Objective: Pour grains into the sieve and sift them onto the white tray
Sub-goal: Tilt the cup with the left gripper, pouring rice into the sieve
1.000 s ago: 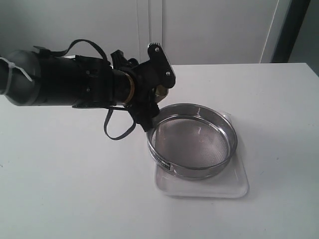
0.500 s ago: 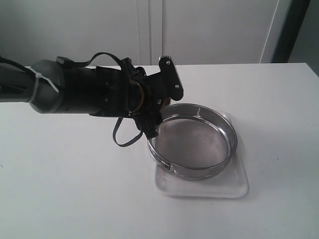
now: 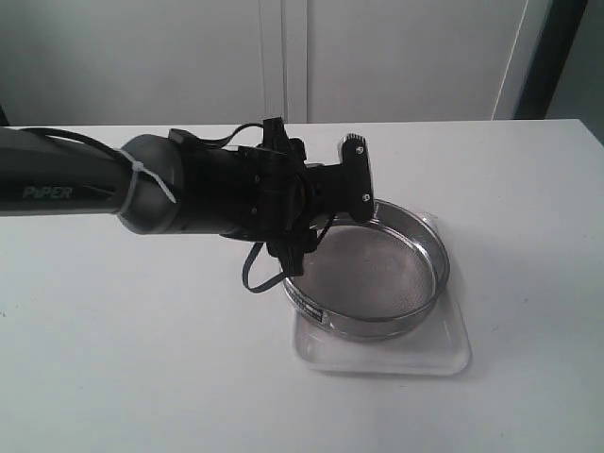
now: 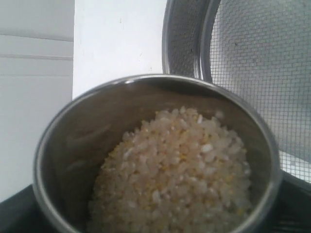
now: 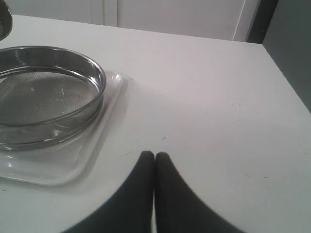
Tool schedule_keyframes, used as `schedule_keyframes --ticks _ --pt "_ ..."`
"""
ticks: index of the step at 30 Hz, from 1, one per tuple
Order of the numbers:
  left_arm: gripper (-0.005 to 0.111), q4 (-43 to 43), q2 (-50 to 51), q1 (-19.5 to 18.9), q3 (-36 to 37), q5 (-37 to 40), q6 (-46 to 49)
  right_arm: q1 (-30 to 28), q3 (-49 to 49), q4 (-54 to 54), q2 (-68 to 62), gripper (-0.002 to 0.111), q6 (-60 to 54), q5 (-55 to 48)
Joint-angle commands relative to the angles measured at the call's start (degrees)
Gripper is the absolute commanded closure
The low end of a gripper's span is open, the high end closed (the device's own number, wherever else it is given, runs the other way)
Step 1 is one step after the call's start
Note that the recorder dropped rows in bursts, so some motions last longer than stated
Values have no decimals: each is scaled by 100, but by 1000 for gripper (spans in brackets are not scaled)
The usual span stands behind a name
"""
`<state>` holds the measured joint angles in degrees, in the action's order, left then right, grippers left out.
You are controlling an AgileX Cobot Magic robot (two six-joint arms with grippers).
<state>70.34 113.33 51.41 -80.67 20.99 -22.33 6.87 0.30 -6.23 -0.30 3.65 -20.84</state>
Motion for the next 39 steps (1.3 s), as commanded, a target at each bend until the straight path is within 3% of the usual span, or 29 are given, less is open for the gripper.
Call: schedule_keyframes --ticks 1,39 --pt "107 171 56 75 -162 139 60 6 -30 19 30 108 8 79" --pt "107 832 156 299 -212 958 934 6 -30 19 30 108 8 79"
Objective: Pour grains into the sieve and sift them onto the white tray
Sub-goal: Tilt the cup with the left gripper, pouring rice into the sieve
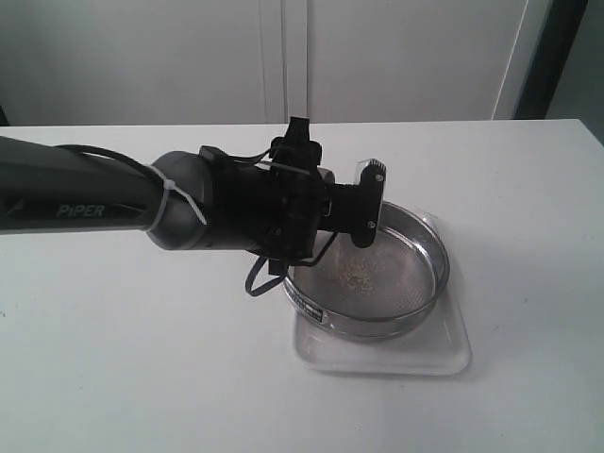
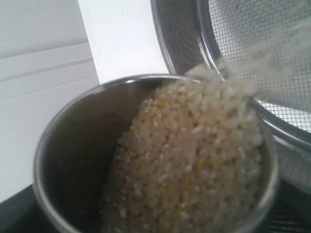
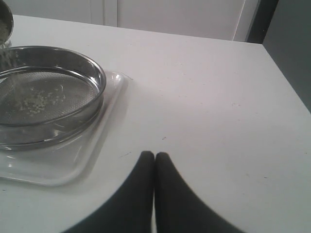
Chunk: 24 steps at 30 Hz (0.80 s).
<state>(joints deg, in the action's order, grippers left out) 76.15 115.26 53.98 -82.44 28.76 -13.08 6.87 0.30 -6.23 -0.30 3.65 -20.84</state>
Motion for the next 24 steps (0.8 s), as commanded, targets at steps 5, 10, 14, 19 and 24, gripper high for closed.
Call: schedule_keyframes --ticks 5,10,14,19,24 --pt "107 277 57 41 -34 297 8 6 -30 19 30 108 8 79" --pt "107 288 120 99 -34 352 8 6 -30 19 30 108 8 79" --pt "107 306 138 211 -34 469 229 6 -30 19 30 108 8 79" --pt "107 486 138 259 -34 550 289 6 -30 19 30 108 8 79" --pt "107 529 148 268 -34 545 289 6 -30 19 30 108 8 79"
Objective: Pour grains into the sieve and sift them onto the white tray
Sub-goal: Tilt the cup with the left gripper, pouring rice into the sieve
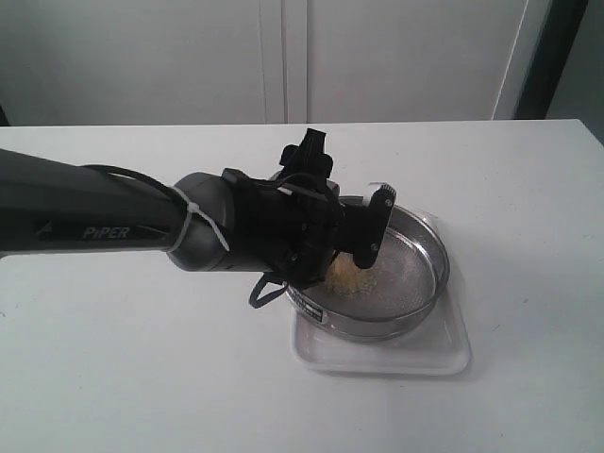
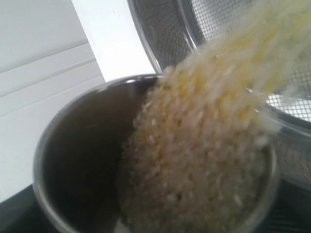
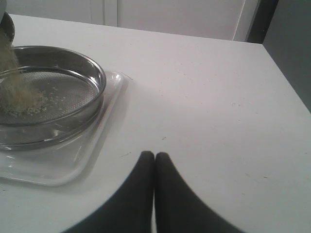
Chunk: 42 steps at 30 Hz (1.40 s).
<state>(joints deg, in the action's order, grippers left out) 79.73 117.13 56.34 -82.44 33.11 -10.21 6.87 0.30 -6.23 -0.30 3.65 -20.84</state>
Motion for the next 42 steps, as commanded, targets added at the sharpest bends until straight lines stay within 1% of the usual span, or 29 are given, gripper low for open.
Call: schedule_keyframes --ticks 1,25,30,35,42 --pt "107 189 -28 33 -34 111 2 6 -30 19 30 108 8 79" --pt "107 306 58 33 -34 343 26 6 -30 19 30 108 8 79" --pt "107 330 58 33 -34 285 445 6 -30 19 30 108 8 79" --pt "107 728 121 33 -34 317 447 6 -30 19 30 108 8 79" --pt "107 1009 185 33 -34 257 457 6 -30 19 30 108 8 79"
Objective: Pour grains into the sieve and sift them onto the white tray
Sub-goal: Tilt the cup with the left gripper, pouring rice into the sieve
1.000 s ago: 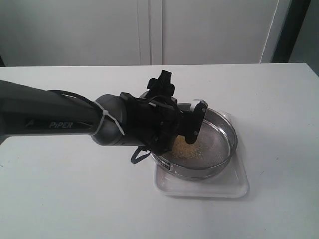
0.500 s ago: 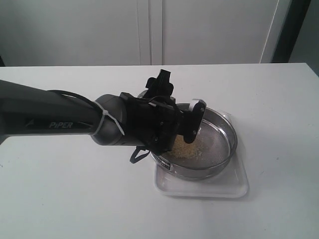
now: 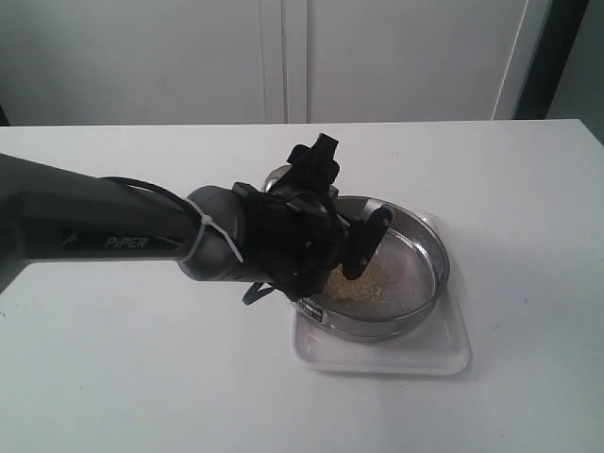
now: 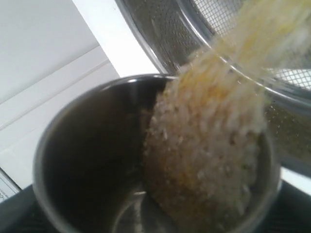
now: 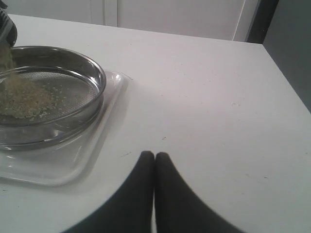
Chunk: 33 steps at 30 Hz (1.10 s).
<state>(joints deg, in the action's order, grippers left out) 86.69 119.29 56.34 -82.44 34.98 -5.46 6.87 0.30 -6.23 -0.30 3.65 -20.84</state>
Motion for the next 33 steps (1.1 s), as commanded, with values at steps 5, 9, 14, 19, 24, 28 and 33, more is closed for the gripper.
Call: schedule_keyframes --ticks 5,9,14,19,24,28,33 --pt "107 679 -32 33 -34 84 -13 6 -30 19 30 108 8 79" --pt "107 842 -32 33 -34 84 -13 6 -30 19 30 108 8 79" --pt "107 886 -32 91 -34 252 242 6 -30 19 30 108 8 79" --pt "107 1115 -7 230 -34 332 436 6 -30 19 30 108 8 79" --pt "107 1303 7 282 -34 616 436 6 -30 19 30 108 8 79" --pt "107 1303 7 306 -34 849 436 6 -30 19 30 108 8 79" --pt "107 1325 7 377 -34 767 576 6 -30 19 30 108 8 79"
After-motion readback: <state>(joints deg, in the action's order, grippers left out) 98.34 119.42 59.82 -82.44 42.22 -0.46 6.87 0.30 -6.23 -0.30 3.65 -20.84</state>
